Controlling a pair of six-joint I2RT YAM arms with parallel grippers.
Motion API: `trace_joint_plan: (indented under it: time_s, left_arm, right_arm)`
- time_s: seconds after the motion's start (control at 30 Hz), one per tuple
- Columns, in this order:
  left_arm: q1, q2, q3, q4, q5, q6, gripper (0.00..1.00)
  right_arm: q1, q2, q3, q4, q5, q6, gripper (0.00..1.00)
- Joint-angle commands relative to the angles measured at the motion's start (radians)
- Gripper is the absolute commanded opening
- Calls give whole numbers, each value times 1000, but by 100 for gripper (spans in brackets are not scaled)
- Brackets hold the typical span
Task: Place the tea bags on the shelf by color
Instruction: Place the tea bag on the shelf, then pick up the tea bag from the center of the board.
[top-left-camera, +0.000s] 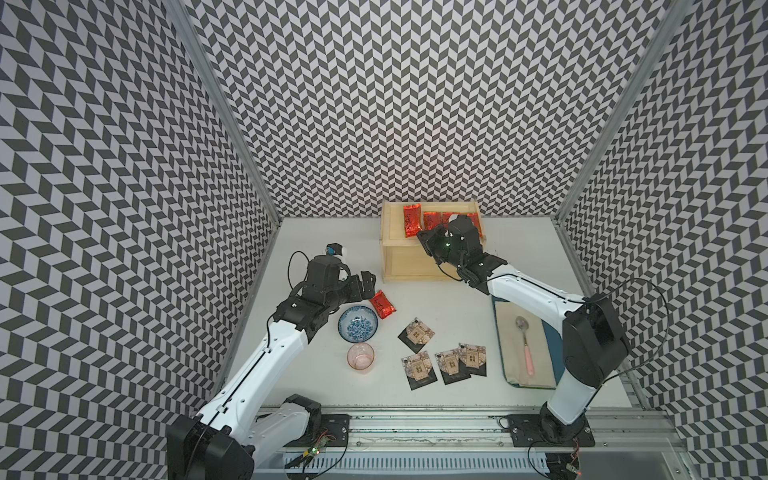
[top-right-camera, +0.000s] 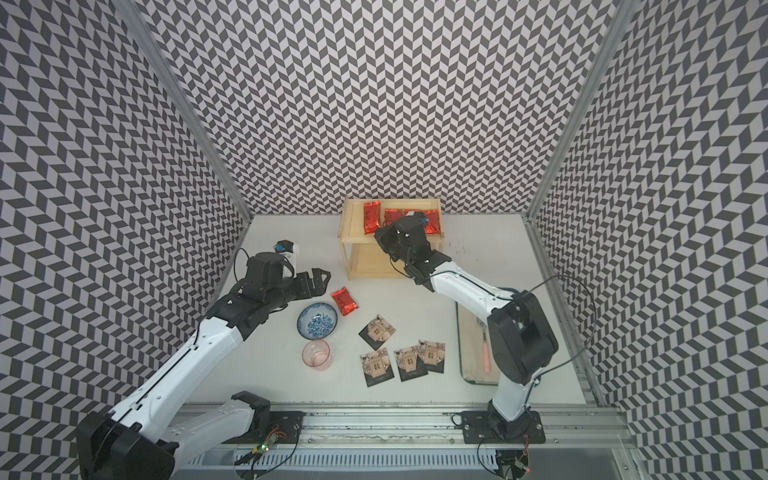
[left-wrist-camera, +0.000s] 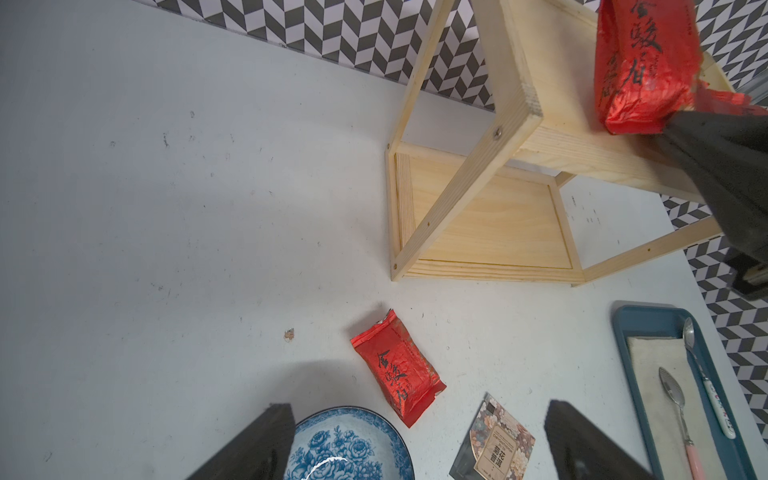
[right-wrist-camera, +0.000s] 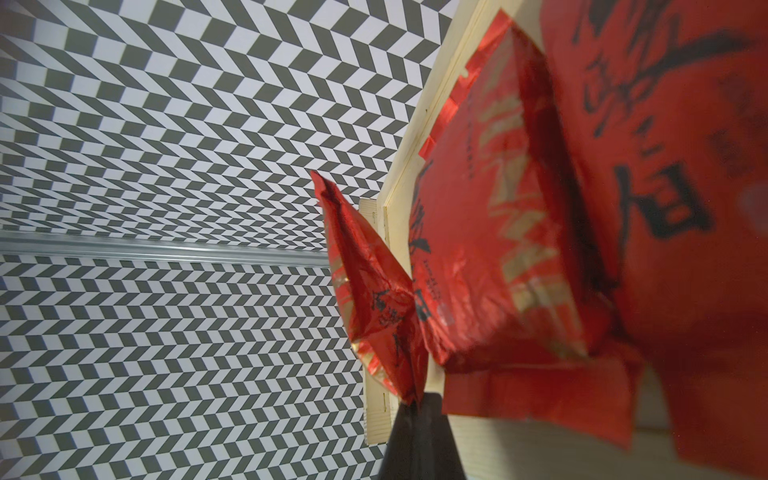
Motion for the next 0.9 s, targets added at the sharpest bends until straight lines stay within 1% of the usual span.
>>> trace_joint_plan:
  time_s: [0.0, 0.07, 0.17, 0.3, 0.37, 0.47, 0.53, 0.6, 0.63, 0.7, 0.73, 0.8, 0.87]
  left_arm:
    - [6, 5, 0, -11, -11, 4, 99]
    - [6, 5, 0, -11, -11, 4, 99]
    - [6, 4, 0, -12, -11, 4, 99]
    - [6, 0, 0, -12, -13, 4, 99]
    - [7, 2, 1, -12, -13, 5, 99]
    - [7, 4, 1, -12, -13, 6, 99]
    - [7, 6, 2, -11, -14, 5, 99]
    - [9, 7, -2, -9, -15, 3, 99]
    - [11, 9, -2, -8, -14, 3, 99]
    - [16, 16, -2, -8, -14, 0, 99]
    - [20, 19, -2, -8, -15, -1, 99]
    - [27, 25, -2, -8, -14, -2, 99]
    - [32, 31, -3, -8, -16, -2, 99]
  right_arm:
    - [-4, 0, 3, 72, -2, 1, 10]
    - [-5, -3, 4, 77, -9, -3, 20]
    - [-4, -17, 4, 59, -10, -17, 29]
    - [10, -59, -10, 47, -4, -49, 32]
    - [27, -82, 6, 23, 0, -94, 32]
    - [65, -129, 22, -23, 22, -205, 32]
    - [93, -178, -3, -43, 27, -302, 32]
    - [126, -242, -78, -26, 16, -411, 31]
    - [147, -280, -141, 2, 9, -468, 31]
    - [188, -342, -272, 46, 21, -521, 30]
    - [205, -360, -344, 74, 21, -526, 30]
    - [218, -370, -463, 136, -19, -486, 29]
    - [220, -355, -579, 240, -70, -404, 27]
